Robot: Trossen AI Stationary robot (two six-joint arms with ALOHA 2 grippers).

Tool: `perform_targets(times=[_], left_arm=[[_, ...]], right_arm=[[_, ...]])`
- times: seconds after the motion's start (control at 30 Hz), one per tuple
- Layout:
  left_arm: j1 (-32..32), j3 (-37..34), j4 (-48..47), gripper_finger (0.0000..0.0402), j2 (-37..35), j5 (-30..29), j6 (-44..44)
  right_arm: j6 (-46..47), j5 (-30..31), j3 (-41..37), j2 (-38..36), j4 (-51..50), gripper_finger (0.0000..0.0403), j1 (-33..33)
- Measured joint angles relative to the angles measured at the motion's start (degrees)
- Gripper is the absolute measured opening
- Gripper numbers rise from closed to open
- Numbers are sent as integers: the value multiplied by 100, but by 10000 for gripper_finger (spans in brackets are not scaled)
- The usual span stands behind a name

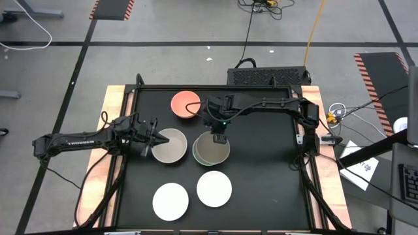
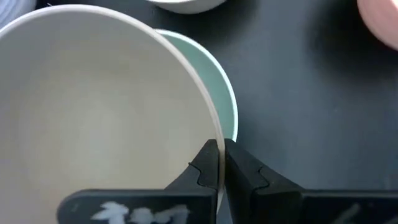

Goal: Nest bowls inside each other
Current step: Stack the brown bowl on top of the green bowl

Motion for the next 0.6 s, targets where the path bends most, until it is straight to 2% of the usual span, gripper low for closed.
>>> perform_targets(times=[0.6], left_arm=[[0,-1,-128,24,1,0,-18]], right_arm=[[350,456,-85,0,-508,0,-18]])
